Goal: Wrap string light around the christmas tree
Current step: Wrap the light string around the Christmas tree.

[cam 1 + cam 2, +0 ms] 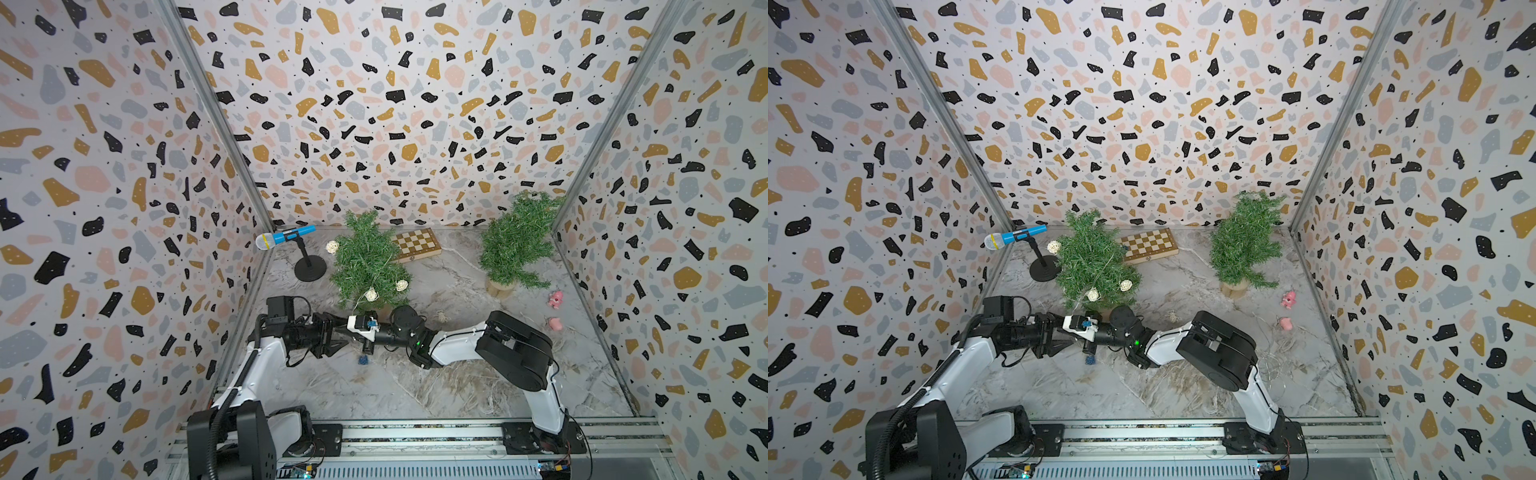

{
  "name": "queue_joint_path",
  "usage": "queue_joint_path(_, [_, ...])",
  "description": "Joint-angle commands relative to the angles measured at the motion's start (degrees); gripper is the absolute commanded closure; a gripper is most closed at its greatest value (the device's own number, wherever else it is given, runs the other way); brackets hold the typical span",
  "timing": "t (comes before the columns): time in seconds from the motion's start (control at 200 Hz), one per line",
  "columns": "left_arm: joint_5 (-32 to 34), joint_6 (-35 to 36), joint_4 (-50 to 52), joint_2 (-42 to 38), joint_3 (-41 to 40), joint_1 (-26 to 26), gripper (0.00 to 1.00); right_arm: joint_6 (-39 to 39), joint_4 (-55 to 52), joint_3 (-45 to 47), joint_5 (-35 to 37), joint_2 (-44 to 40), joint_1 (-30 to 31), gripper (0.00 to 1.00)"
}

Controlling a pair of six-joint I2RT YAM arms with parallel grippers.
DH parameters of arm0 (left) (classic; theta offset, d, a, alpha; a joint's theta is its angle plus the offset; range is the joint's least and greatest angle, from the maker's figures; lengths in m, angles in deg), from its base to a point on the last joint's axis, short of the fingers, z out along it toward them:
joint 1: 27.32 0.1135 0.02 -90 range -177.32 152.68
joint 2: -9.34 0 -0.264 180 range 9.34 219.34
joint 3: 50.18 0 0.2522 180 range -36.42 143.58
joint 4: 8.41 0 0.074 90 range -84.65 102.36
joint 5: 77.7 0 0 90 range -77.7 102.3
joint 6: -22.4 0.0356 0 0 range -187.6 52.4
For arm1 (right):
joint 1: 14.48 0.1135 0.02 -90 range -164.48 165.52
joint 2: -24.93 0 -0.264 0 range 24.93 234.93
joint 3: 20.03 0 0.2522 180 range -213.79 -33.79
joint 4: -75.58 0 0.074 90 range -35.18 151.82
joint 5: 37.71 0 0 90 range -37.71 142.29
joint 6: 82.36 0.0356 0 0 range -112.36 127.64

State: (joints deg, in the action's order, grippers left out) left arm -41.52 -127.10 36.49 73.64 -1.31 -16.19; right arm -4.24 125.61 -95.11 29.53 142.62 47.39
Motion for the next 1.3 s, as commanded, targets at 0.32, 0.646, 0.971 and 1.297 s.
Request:
queue_joint_path(0.32, [-5.5, -13.7, -11.4, -1.7, -5.6, -0.6, 0.22, -11.8, 6.8, 0.8, 9.4, -2.1, 1.6, 1.0])
queue_joint_path(0.646, [-4.3, -23.8, -23.3, -0.9, -7.5, -1.1, 0.26, -2.6, 8.4, 0.2, 2.1, -3.5, 2.6, 1.0])
queue_joint_path(0.971, [-3.6, -27.0, -27.2, -2.3, -8.8, -1.1, 0.57, 2.4, 8.0, 0.7, 1.9, -4.0, 1.9, 1.0])
queue_joint_path(1.297, [-3.1, -29.9, -31.0, -4.3, -8.8, -1.2, 0.89, 6.3, 8.0, 2.4, 2.2, -4.9, 1.7, 1.0])
